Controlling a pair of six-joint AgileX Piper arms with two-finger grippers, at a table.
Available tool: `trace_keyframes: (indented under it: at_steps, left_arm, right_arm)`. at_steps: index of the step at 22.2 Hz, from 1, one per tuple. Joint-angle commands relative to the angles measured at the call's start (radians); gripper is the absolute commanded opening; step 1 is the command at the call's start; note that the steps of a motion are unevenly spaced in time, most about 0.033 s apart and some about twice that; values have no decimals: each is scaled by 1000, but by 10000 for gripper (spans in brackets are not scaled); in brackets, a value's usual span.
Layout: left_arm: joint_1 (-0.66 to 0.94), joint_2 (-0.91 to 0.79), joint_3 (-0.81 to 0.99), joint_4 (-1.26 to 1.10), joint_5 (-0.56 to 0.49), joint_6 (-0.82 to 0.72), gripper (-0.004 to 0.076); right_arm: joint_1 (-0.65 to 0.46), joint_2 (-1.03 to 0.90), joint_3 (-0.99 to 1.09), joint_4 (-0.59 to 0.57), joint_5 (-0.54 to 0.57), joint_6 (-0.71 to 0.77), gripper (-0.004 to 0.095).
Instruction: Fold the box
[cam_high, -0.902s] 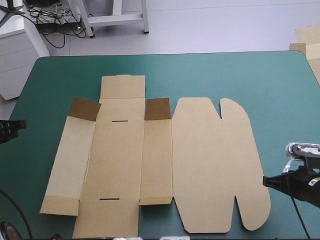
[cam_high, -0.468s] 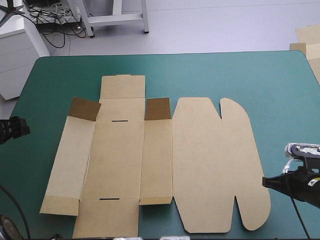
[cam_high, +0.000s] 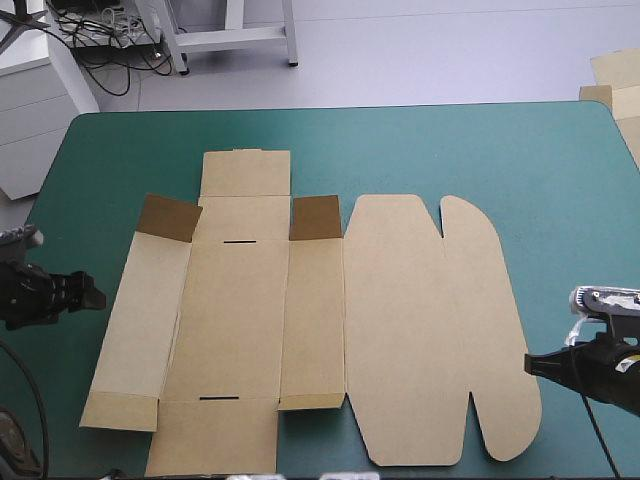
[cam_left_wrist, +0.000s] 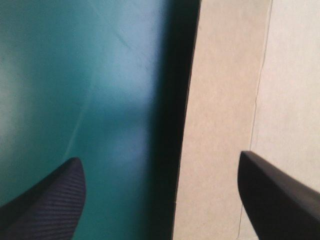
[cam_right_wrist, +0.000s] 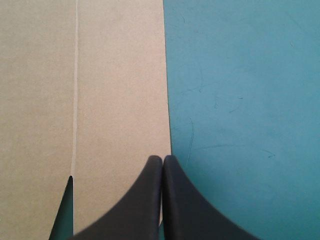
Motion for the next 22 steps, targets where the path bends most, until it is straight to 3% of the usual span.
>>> trace_keyframes:
  at_steps: [1, 12, 17, 22]
  left_arm:
    - [-7, -27, 52, -77, -14, 87, 580]
    - [-32, -27, 240, -204, -2, 217, 577]
    - [-130, -27, 242, -208, 60, 178, 571]
    - [-171, -27, 269, -190, 62, 109, 504]
  right_arm:
    - [1, -1, -24, 13, -40, -2, -20]
    - [1, -1, -24, 15, -48, -2, -20]
    - [1, -1, -24, 22, -44, -2, -20]
    - [1, -1, -24, 49, -42, -2, -20]
